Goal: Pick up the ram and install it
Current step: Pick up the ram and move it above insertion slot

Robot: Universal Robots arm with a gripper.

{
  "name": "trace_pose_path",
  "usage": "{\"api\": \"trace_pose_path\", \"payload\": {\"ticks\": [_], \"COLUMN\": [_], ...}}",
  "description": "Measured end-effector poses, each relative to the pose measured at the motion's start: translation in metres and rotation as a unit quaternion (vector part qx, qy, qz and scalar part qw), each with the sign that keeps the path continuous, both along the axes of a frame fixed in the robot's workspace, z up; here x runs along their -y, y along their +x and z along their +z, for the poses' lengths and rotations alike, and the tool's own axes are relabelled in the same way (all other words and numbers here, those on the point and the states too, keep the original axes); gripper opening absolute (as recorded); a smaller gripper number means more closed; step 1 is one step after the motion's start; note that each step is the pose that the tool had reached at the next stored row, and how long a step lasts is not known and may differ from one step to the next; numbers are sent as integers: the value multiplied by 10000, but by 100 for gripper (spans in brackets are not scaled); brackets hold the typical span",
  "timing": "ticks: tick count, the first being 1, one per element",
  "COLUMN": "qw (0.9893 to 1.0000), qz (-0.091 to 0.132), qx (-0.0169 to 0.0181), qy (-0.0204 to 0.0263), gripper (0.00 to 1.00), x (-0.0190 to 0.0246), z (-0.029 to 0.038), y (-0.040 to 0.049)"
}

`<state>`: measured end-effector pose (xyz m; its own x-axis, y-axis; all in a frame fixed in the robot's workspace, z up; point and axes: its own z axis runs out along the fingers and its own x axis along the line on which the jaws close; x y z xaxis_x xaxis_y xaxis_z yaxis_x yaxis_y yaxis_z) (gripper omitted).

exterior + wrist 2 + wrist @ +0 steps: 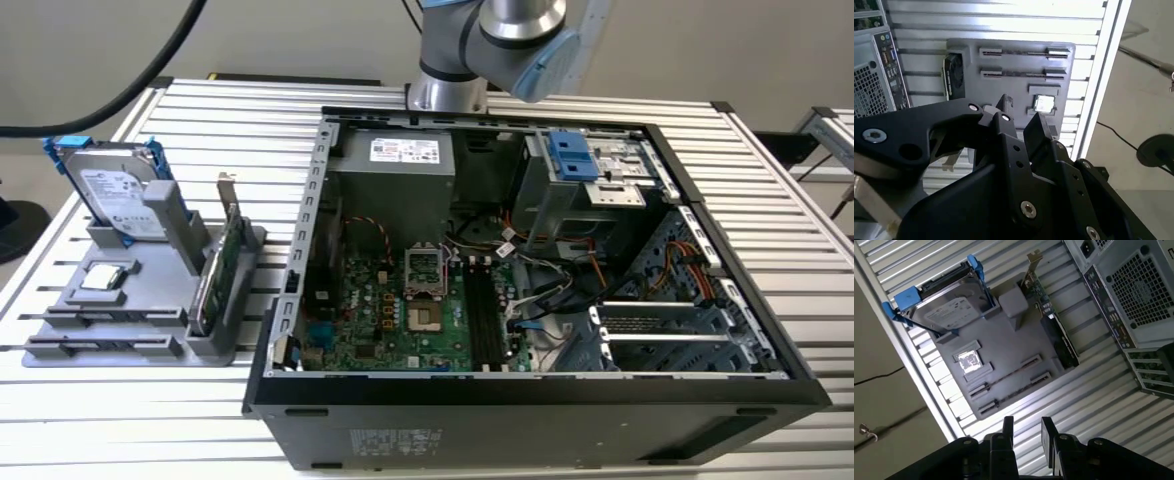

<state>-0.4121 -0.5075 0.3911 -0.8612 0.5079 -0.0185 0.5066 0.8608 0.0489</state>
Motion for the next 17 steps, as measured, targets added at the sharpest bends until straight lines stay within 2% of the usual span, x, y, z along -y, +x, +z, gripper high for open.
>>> {"api": "trace_pose_path", "payload": {"ticks": [8, 17], "qw": [9994, 9972], "qz": [-355, -746], "qx": [0, 0], "qy": [0, 0], "gripper": [100, 100], "x": [0, 0], "z": [0, 0], "y": [0, 0]}}
